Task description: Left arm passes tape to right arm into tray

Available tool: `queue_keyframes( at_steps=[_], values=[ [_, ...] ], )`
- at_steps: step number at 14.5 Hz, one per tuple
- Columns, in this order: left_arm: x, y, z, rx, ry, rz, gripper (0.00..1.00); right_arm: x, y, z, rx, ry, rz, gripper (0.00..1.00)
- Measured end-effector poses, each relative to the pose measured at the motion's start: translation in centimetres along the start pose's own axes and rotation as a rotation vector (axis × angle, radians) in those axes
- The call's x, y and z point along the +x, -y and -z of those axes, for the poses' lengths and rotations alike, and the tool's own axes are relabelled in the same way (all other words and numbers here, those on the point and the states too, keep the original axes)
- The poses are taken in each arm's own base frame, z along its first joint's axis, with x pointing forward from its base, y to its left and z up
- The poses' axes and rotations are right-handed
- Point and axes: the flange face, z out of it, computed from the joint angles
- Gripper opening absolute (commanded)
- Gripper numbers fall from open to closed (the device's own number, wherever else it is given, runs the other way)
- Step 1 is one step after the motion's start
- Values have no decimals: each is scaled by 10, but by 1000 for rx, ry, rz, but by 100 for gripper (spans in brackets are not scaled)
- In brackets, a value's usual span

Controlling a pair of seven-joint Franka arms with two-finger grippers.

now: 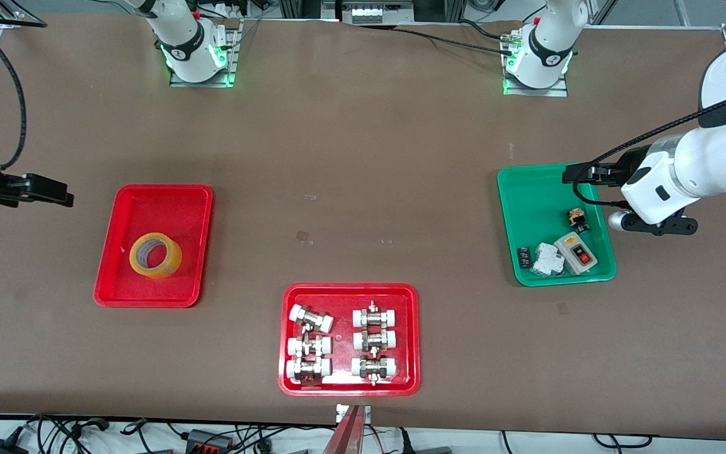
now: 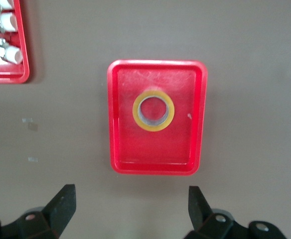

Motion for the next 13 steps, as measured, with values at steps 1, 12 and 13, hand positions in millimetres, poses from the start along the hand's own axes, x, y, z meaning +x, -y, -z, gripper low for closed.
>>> queue_keyframes(
  at_steps=[1,12,13],
  values=[
    [-1,-2,-1,2,0,-2,100,2,-2,4,-1,-29,-3,100],
    [-29,-7,-13,46,-59,16,100,-50,-13,8,-27,-99,29,100],
    [-29,-1,-10,43,-64,23,100,-61,-13,5,-26,-86,29,100]
  ],
)
